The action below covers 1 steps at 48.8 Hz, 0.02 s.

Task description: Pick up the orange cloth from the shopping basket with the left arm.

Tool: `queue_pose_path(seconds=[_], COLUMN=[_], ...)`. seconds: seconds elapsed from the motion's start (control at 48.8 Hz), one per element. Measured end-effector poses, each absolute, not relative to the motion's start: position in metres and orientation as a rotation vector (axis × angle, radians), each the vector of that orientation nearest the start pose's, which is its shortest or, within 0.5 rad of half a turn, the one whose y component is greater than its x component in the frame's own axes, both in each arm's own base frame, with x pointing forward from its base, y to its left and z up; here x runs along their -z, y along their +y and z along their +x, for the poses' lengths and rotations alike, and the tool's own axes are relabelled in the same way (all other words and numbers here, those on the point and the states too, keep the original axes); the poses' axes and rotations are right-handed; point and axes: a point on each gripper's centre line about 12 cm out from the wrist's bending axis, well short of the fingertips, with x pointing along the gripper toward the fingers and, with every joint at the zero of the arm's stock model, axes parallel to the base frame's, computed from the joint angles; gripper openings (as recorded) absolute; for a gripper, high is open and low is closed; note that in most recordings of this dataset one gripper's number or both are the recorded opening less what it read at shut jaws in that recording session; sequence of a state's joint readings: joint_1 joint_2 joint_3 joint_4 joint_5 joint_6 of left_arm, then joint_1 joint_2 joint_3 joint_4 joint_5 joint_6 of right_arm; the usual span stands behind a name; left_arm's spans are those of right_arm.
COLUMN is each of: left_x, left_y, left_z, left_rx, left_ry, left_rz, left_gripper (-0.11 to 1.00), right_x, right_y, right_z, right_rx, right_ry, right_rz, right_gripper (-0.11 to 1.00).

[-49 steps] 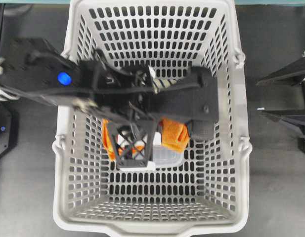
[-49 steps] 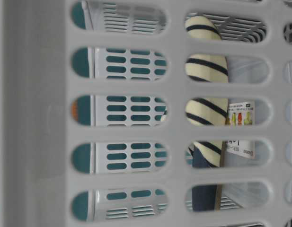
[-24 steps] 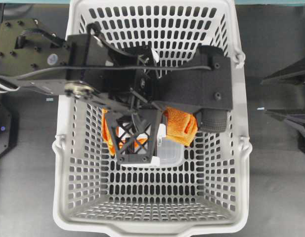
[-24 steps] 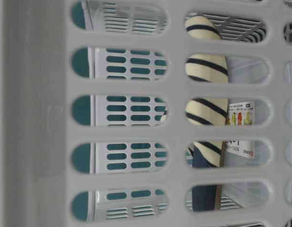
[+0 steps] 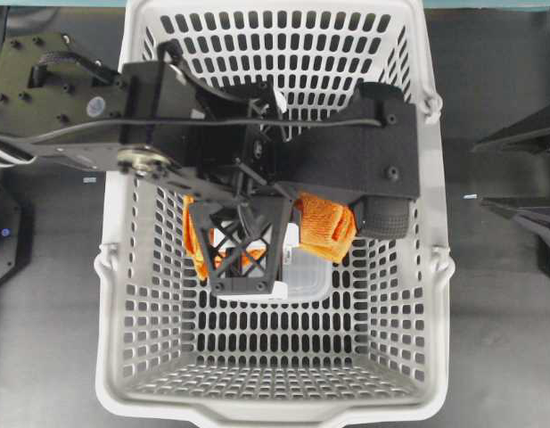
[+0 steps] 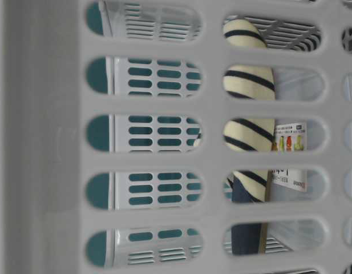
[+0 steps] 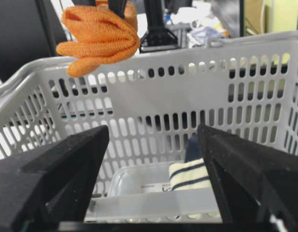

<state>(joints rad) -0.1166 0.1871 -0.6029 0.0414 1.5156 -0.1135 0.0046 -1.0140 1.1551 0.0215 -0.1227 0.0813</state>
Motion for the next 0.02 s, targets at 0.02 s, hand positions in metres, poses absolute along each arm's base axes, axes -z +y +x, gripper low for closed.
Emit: queue_pose_path(seconds=[0.02], left_x=[-0.4266], left_y=[-0.0466], left_z=[0.4400], left_rx=[0.006], left_ry=[1.098], left_rz=[-0.013], left_gripper=[0.16], right_x=[-0.2921], right_y=[0.0009], right_z=[0.1918], right_rx=[-0.003], right_ry=[0.017], right_rz=[0.103], right_gripper=[0.71])
